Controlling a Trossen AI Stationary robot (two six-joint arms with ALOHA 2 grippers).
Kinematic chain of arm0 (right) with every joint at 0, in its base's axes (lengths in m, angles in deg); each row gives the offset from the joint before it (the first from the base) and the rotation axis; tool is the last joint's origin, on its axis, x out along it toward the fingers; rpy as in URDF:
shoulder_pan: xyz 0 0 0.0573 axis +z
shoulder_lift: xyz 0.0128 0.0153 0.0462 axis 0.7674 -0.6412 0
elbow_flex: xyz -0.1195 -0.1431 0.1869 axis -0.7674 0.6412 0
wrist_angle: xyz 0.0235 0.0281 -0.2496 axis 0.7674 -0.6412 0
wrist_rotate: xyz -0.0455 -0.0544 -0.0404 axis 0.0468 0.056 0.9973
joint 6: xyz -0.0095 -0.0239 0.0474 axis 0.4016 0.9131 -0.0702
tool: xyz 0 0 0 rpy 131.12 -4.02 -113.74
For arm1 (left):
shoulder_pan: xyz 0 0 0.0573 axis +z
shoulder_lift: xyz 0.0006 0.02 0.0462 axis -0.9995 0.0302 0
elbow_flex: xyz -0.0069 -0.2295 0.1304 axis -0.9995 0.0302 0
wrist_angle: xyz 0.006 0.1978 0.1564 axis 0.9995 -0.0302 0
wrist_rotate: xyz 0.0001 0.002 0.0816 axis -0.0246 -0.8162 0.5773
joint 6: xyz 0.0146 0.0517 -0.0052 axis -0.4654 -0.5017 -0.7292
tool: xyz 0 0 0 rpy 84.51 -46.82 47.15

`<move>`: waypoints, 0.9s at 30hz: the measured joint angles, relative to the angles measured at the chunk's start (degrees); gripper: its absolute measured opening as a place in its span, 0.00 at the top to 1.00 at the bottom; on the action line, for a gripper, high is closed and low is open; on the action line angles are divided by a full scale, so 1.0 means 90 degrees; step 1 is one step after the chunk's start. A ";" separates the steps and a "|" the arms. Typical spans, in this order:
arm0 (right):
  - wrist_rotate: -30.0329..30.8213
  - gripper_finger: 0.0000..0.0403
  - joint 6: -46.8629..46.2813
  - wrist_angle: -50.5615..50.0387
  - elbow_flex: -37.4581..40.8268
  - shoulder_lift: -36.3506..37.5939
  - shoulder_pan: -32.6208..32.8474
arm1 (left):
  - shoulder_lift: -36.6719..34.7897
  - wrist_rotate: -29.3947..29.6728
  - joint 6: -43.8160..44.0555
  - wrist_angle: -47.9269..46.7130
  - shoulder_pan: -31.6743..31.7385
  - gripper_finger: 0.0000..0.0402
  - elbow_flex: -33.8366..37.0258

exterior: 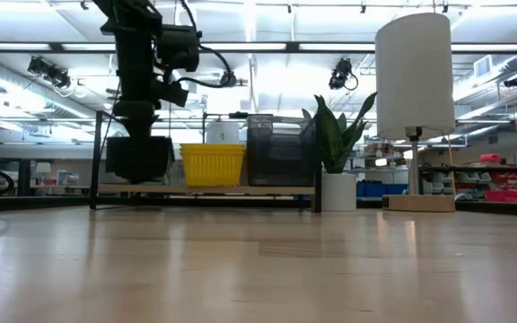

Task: Stack baskets on shelf by color
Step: Put the stacked black bins on the shelf

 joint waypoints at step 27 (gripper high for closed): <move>0.0000 0.73 -0.0020 -0.0006 0.0000 -0.0001 0.0000 | 0.0002 -0.0468 -0.0254 -0.0276 -0.0334 0.82 0.0000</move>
